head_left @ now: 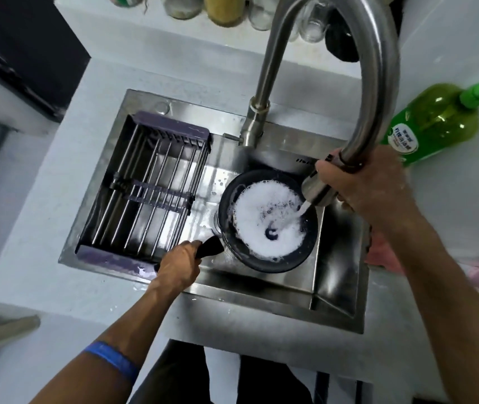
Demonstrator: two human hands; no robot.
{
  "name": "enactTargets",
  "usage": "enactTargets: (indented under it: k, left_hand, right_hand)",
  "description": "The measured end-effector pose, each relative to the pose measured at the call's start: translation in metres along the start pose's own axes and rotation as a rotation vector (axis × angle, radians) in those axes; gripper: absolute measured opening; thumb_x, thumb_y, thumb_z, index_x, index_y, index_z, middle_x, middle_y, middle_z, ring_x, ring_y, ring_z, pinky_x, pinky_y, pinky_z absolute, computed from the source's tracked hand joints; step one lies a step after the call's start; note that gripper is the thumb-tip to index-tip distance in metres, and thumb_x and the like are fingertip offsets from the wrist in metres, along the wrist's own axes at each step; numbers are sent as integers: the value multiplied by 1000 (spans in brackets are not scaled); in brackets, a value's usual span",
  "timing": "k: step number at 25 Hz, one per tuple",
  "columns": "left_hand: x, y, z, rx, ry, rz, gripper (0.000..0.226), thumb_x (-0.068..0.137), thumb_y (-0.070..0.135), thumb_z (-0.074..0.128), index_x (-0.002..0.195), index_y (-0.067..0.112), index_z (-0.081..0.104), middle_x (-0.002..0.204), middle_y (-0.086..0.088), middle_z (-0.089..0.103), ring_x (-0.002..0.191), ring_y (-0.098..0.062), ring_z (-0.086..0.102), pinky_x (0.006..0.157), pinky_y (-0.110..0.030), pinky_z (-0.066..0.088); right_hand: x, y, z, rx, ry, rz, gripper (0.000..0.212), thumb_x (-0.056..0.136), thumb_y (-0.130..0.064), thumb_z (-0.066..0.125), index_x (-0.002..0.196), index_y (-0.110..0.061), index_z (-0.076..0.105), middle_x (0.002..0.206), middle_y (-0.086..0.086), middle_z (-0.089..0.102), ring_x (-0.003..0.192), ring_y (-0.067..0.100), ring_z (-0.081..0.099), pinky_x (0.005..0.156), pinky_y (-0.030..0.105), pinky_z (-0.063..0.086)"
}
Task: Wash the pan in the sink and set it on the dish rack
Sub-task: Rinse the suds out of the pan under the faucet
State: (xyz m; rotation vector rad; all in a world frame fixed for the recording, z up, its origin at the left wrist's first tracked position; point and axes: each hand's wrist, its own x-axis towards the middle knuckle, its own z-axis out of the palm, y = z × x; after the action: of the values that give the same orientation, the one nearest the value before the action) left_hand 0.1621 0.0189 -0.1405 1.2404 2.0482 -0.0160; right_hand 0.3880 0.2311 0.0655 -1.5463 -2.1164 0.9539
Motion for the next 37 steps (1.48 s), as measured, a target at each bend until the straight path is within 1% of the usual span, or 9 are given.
enactTargets:
  k: [3, 6, 9, 12, 15, 22, 27, 32, 37]
  left_hand:
    - [2, -4, -1, -3, -11, 8, 14, 89, 17, 58, 99, 27, 58, 90, -1, 65, 81, -23, 65, 69, -31, 48]
    - [1, -6, -1, -11, 3, 35, 13, 91, 18, 58, 102, 26, 59, 93, -2, 66, 77, -21, 61, 68, -30, 46]
    - [3, -7, 1, 1, 16, 63, 17, 90, 19, 59, 107, 24, 59, 97, -4, 66, 86, -26, 65, 74, -33, 50]
    - [3, -8, 3, 9, 35, 80, 18, 90, 20, 60, 108, 21, 60, 96, -6, 65, 87, -27, 64, 74, -32, 47]
    - [3, -8, 4, -4, 46, 78, 19, 89, 21, 60, 108, 22, 61, 94, -5, 66, 87, -29, 65, 72, -32, 47]
    - [2, -6, 3, 25, 33, 62, 22, 91, 19, 58, 113, 20, 59, 98, -7, 66, 80, -24, 60, 66, -26, 39]
    - [2, -5, 3, 27, 23, 37, 28, 93, 19, 58, 121, 22, 57, 101, -4, 65, 76, -15, 52, 67, -26, 40]
    - [4, -8, 6, 22, 24, 53, 25, 92, 20, 58, 117, 22, 57, 97, -4, 64, 79, -20, 60, 67, -27, 42]
    - [4, -9, 6, 38, 40, 72, 21, 91, 19, 58, 112, 20, 58, 93, -3, 62, 74, -17, 53, 66, -26, 40]
  right_hand:
    - [-4, 10, 22, 119, -54, 73, 31, 84, -29, 74, 77, 0, 67, 67, 20, 68, 55, 34, 67, 45, 44, 56]
    - [-21, 29, 42, 13, -181, 141, 52, 77, -50, 64, 79, 2, 67, 69, 21, 68, 62, 35, 67, 58, 53, 56]
    - [-30, 39, 47, -133, -228, 233, 47, 85, -50, 62, 71, -7, 70, 62, 9, 67, 61, 23, 65, 68, 41, 55]
    - [-32, 35, 51, -210, -224, 201, 46, 91, -44, 63, 62, -8, 62, 55, 1, 58, 52, 7, 53, 55, 27, 39]
    - [-31, 33, 61, -143, -186, 154, 50, 88, -38, 68, 60, 0, 52, 50, 5, 47, 47, 8, 46, 47, 15, 31]
    - [-32, 21, 95, 101, -229, 97, 52, 85, -32, 69, 54, -3, 39, 48, 1, 34, 46, 10, 34, 49, 28, 29]
    - [-29, 15, 105, 150, -214, 116, 49, 85, -40, 68, 50, -17, 42, 44, -7, 36, 42, 7, 37, 45, 21, 28]
    - [-21, 13, 107, 158, -154, 117, 50, 84, -41, 68, 50, -15, 43, 42, -8, 40, 43, 7, 40, 52, 27, 32]
    - [-22, 12, 108, 167, -193, 117, 51, 85, -39, 67, 49, -15, 40, 42, -9, 36, 43, 7, 38, 53, 28, 32]
